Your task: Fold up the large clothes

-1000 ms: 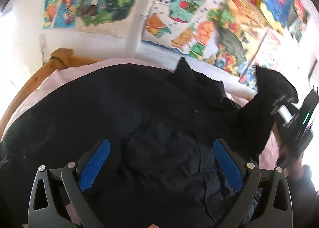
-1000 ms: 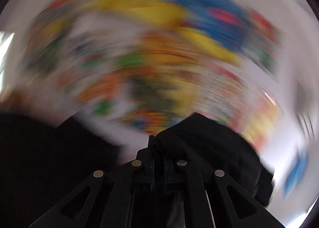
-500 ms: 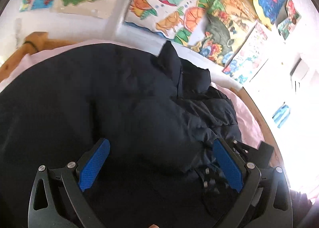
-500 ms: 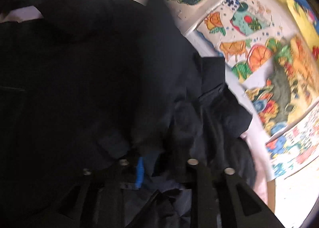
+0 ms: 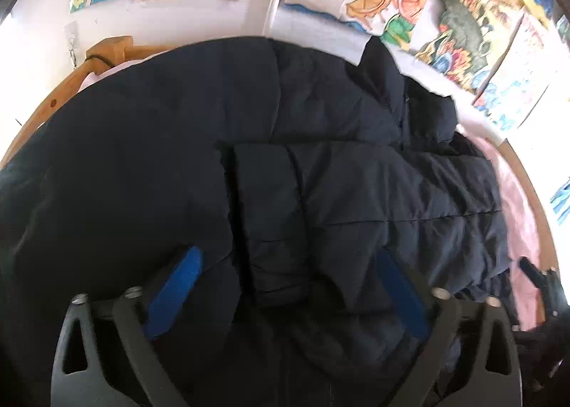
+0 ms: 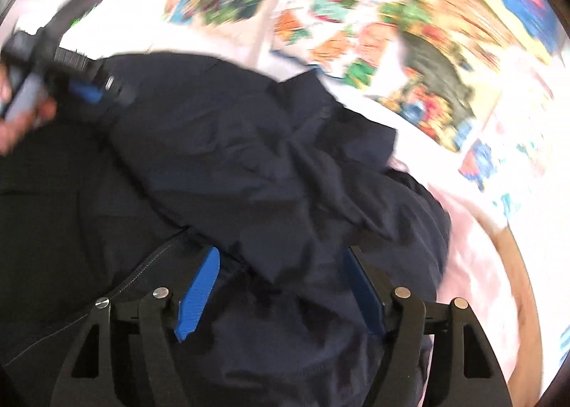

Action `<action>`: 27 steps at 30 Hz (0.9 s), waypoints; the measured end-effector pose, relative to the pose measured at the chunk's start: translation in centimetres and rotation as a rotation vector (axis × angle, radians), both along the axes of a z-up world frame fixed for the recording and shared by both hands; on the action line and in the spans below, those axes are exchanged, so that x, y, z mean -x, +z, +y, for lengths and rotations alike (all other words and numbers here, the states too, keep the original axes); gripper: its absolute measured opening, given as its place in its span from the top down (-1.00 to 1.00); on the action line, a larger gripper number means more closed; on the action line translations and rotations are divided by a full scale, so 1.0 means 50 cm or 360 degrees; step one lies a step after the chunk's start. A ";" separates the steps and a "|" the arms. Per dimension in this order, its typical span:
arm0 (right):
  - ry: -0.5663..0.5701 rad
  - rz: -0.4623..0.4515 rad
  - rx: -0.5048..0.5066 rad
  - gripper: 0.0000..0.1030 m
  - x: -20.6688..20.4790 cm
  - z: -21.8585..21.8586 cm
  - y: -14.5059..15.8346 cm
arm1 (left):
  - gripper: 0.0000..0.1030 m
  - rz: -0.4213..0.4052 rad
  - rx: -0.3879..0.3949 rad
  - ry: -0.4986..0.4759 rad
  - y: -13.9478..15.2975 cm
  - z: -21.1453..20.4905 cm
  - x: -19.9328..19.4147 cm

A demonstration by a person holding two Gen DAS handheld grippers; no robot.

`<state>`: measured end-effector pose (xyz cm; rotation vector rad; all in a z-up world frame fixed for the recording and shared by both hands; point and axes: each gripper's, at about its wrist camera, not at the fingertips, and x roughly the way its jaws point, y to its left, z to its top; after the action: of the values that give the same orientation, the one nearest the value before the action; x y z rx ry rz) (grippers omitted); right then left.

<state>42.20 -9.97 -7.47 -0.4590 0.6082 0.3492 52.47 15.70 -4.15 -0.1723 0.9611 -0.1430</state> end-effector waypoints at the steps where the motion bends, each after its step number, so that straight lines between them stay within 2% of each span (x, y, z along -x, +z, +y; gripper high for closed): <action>1: -0.0034 0.0001 -0.0035 -0.38 0.004 -0.012 0.001 | -0.06 0.0010 -0.0057 0.0010 -0.003 -0.008 -0.005; 2: -0.0079 0.0002 -0.0080 -0.38 0.005 -0.028 0.002 | 0.17 0.0014 -0.0086 0.0017 -0.004 -0.012 -0.009; 3: -0.0105 0.0006 -0.0118 -0.38 0.006 -0.038 0.003 | 0.57 0.0028 -0.0094 0.0023 -0.008 -0.016 -0.017; 4: -0.0123 0.0011 -0.0144 -0.38 0.011 -0.042 0.003 | 0.78 0.0059 -0.0114 0.0060 -0.014 -0.014 -0.023; 6: -0.0178 0.0011 -0.0190 -0.38 0.009 -0.057 0.003 | 0.98 0.0025 -0.0131 0.0097 -0.019 -0.010 -0.025; 7: -0.0219 0.0004 -0.0199 -0.38 0.006 -0.063 0.003 | 1.00 -0.0021 -0.0125 0.0104 -0.014 -0.007 -0.021; 9: -0.0276 -0.0012 -0.0209 -0.38 0.010 -0.072 0.005 | 1.00 -0.0122 -0.0151 0.0123 0.005 -0.002 -0.005; 11: -0.0365 -0.0047 -0.0207 -0.38 0.006 -0.086 0.011 | 1.00 -0.0206 -0.0232 0.0160 0.030 0.003 0.008; 12: -0.0419 -0.0065 -0.0199 -0.45 0.005 -0.094 0.012 | 1.00 -0.0226 -0.0271 0.0196 0.036 0.006 0.009; 13: -0.0484 -0.0077 -0.0187 -0.53 -0.002 -0.102 0.012 | 1.00 -0.0241 -0.0335 0.0228 0.037 0.007 0.007; 16: -0.0669 -0.0041 -0.0195 -0.54 -0.036 -0.136 -0.001 | 1.00 -0.0179 -0.0387 0.0235 0.014 0.011 -0.008; 19: -0.0772 0.0106 -0.0191 -0.54 -0.083 -0.156 -0.039 | 1.00 -0.0165 -0.0293 0.0214 -0.001 0.024 -0.006; 22: -0.0799 0.0259 -0.0159 -0.54 -0.116 -0.156 -0.094 | 1.00 -0.0204 -0.0200 0.0180 0.021 0.034 0.010; 24: -0.0790 0.0270 -0.0149 -0.54 -0.115 -0.155 -0.107 | 0.97 -0.0241 -0.0154 0.0154 0.042 0.040 0.030; 26: -0.0755 0.0259 -0.0185 -0.54 -0.104 -0.157 -0.102 | 0.63 -0.0256 -0.0115 0.0138 0.065 0.049 0.058; 27: -0.0731 0.0252 -0.0220 -0.55 -0.097 -0.161 -0.095 | 0.08 -0.0262 -0.0093 0.0143 0.075 0.051 0.069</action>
<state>47.03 -17.99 -12.24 -0.1504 0.8161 -0.0116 49.03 18.26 -0.42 -0.1474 0.7912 -0.0453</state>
